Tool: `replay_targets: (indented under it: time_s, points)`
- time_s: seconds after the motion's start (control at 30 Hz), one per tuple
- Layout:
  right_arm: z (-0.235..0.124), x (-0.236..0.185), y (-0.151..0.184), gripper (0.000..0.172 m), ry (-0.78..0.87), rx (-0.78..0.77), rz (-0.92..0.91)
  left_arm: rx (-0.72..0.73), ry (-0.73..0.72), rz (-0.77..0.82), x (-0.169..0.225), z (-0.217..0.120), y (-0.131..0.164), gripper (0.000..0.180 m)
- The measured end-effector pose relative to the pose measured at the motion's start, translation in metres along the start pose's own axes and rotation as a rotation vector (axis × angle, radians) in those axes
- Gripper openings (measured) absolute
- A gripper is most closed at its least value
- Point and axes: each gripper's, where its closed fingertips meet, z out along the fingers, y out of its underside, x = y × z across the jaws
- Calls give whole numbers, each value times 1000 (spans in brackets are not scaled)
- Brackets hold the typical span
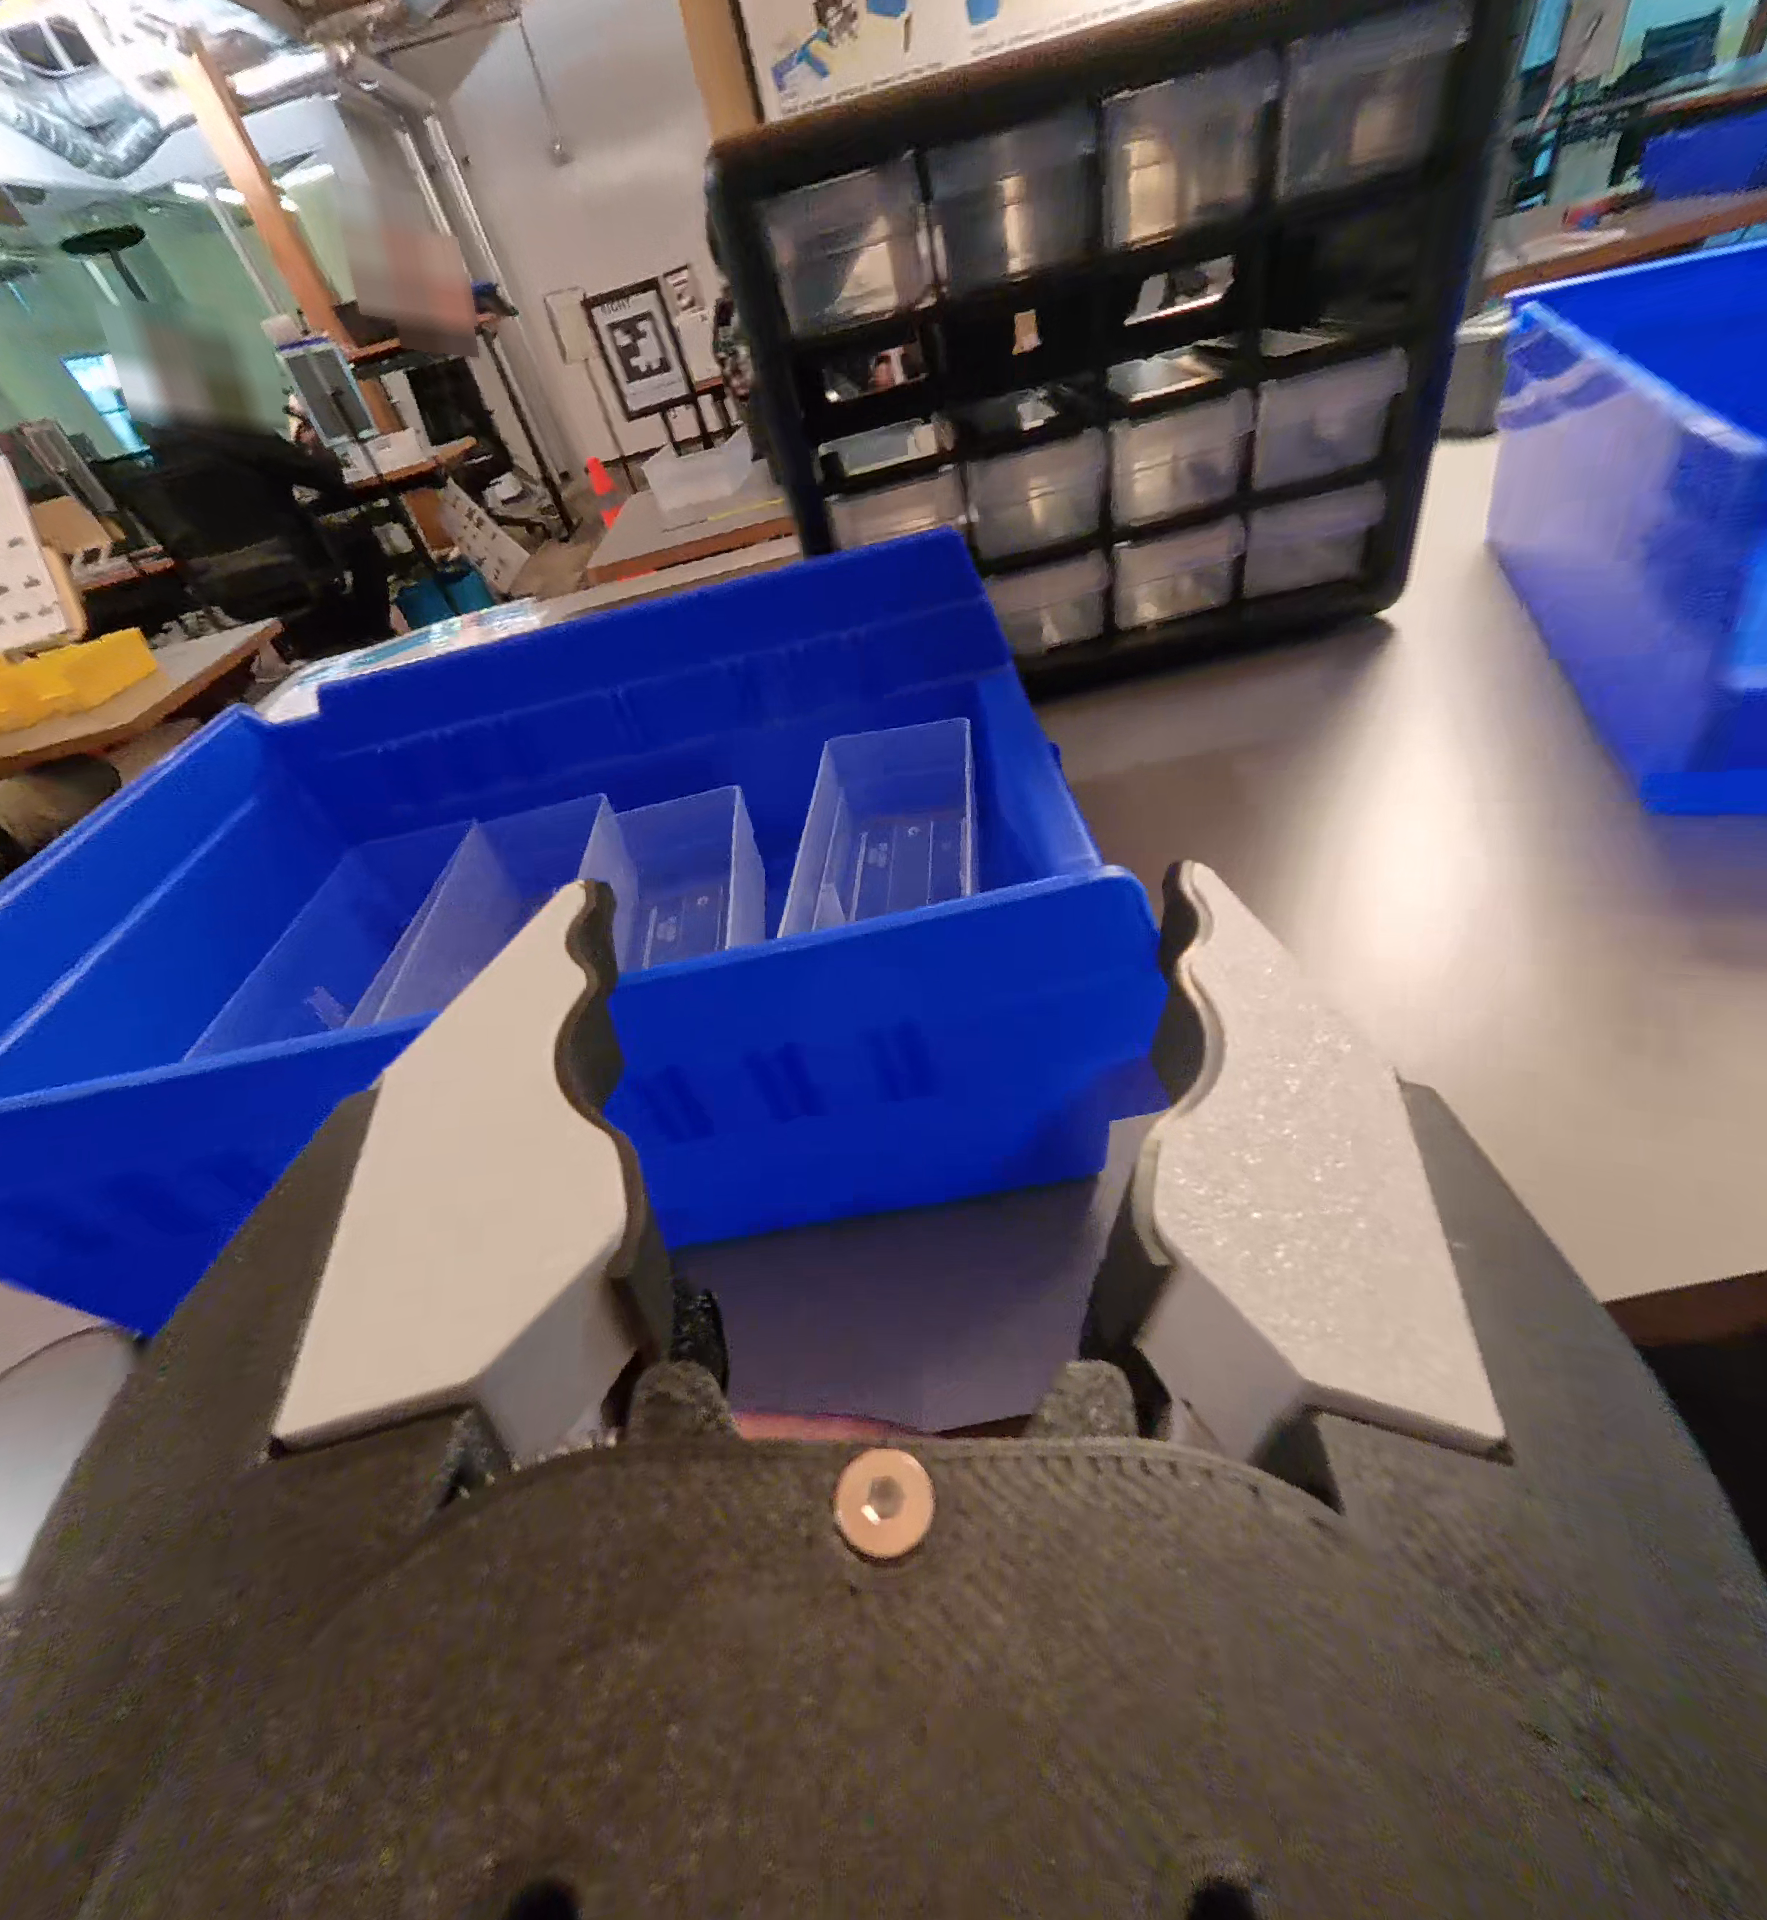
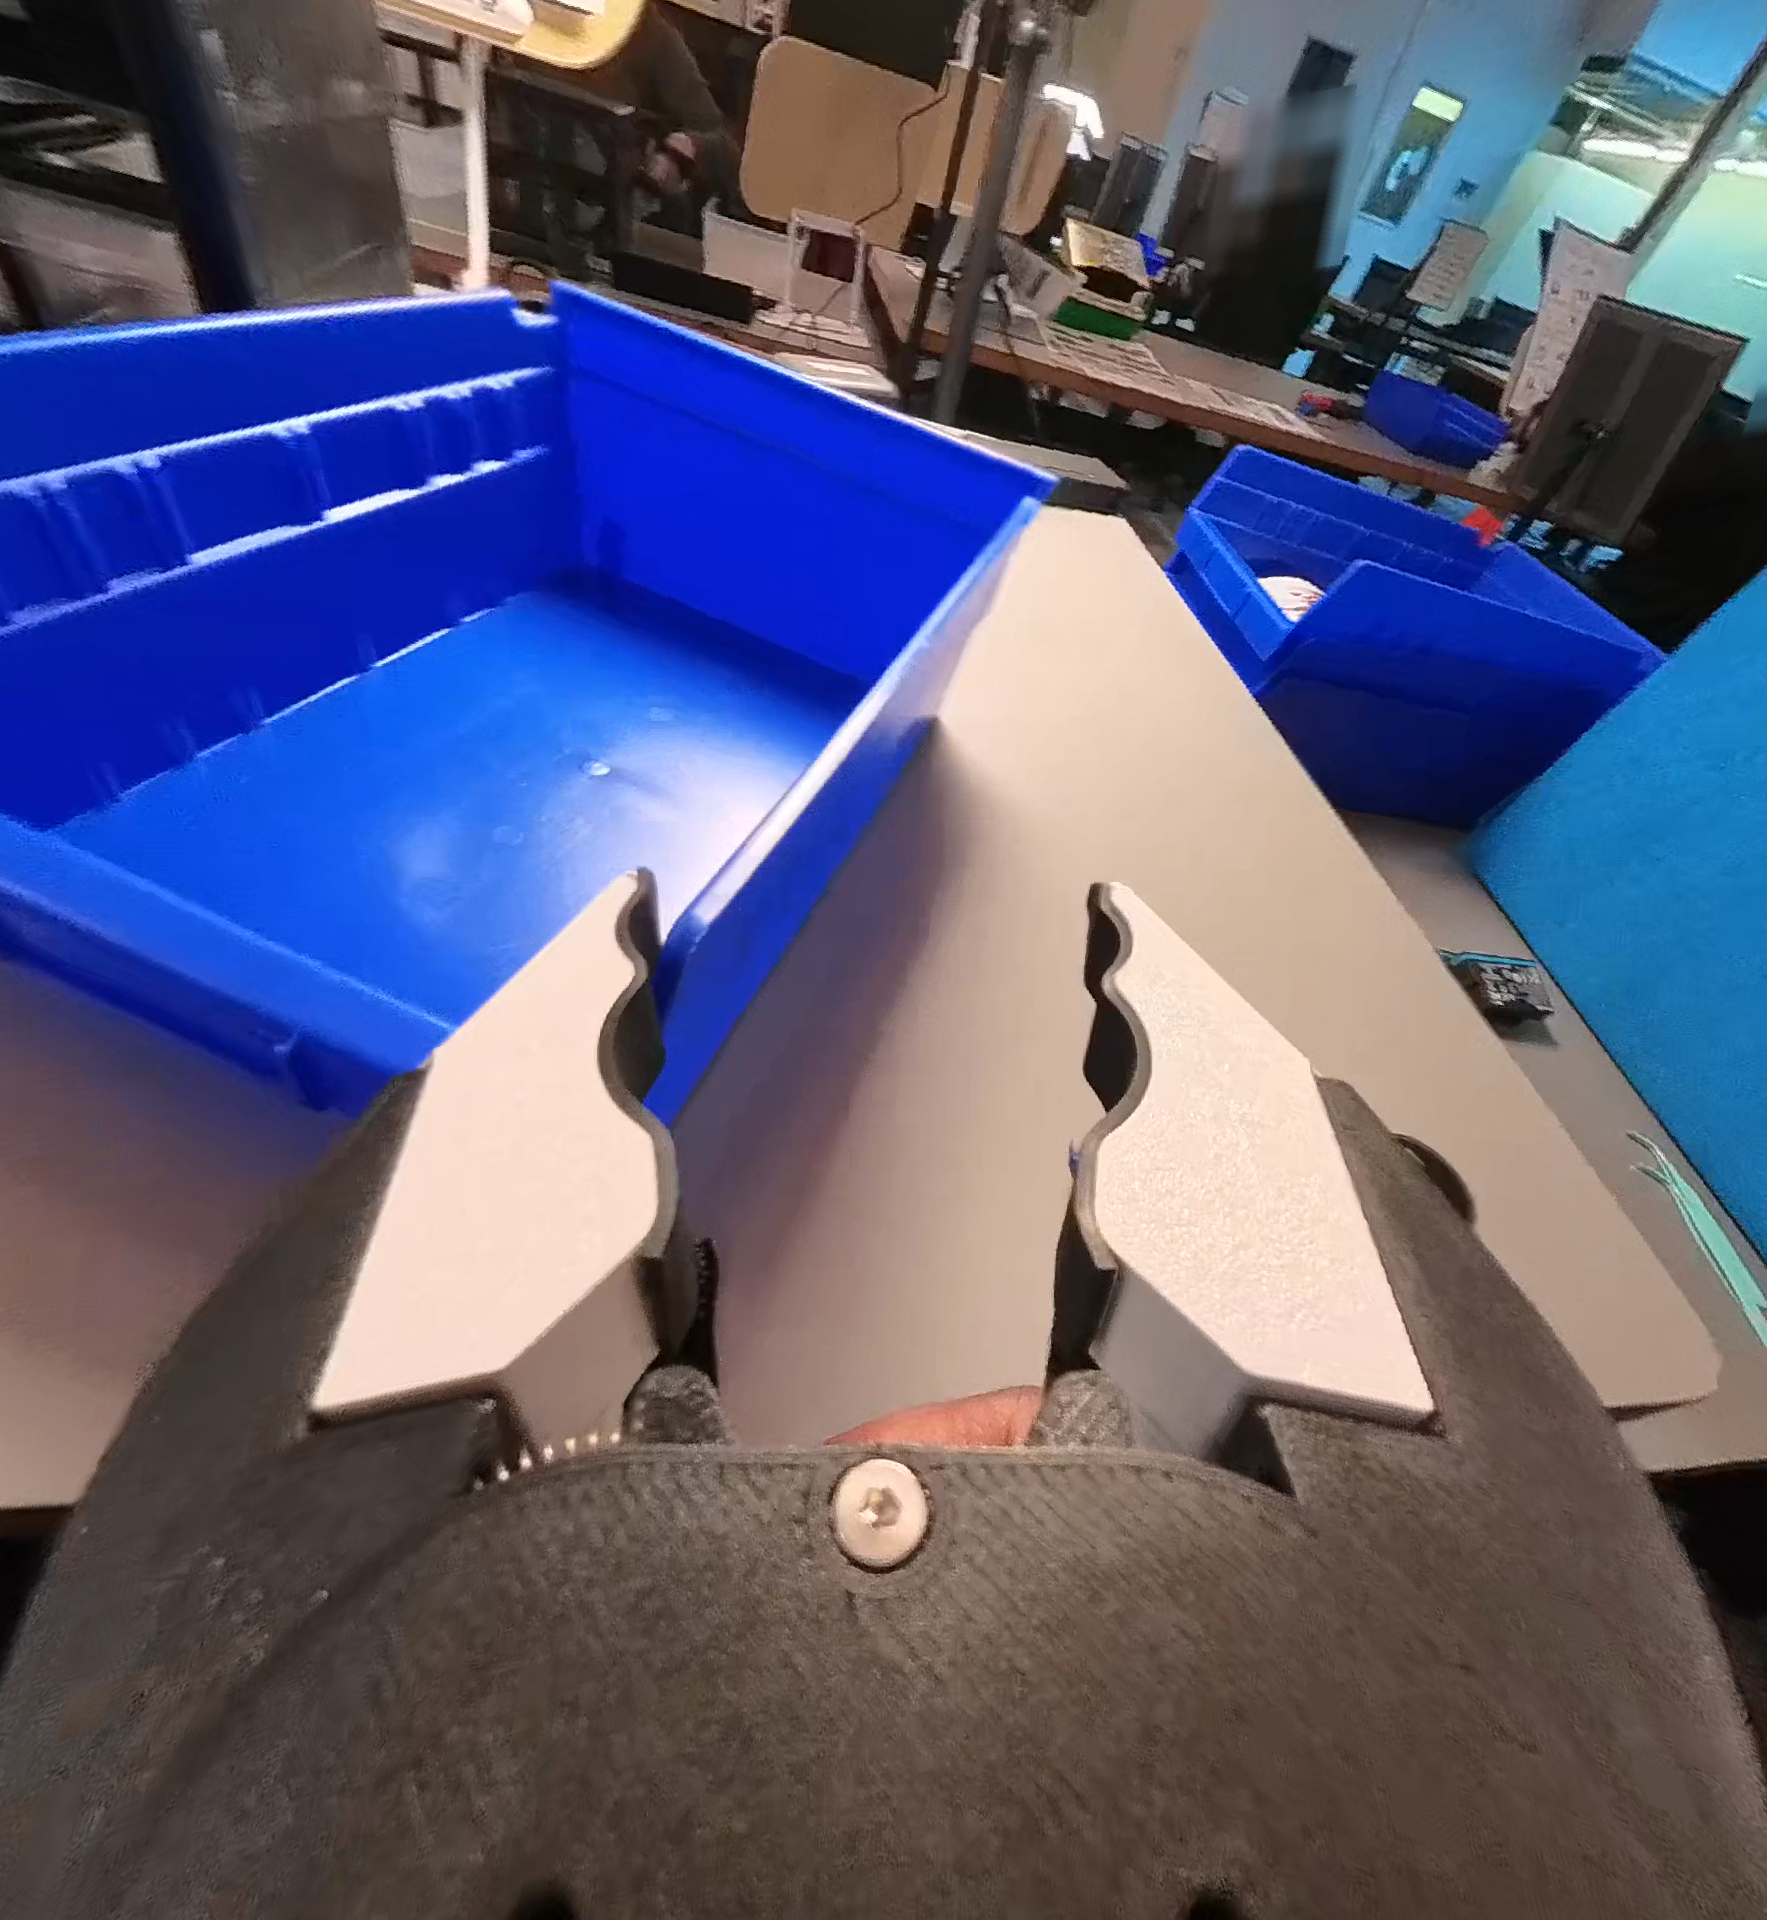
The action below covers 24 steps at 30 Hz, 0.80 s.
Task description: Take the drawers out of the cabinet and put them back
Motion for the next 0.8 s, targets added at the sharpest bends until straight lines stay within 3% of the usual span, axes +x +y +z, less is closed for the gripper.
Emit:
replay_targets:
  time_s: [0.3, 0.47, 0.8]
  points:
    - [-1, 39, 8, 76, 72, -9, 11, -71, -148, -29, -80, 5, 16, 95]
    - [4, 57, 15, 60, 88, -20, 49, -101, -203, -59, -118, -2, 24, 92]
    - [7, 93, 26, 55, 158, -29, 91, -89, -128, -124, -161, -6, 29, 88]
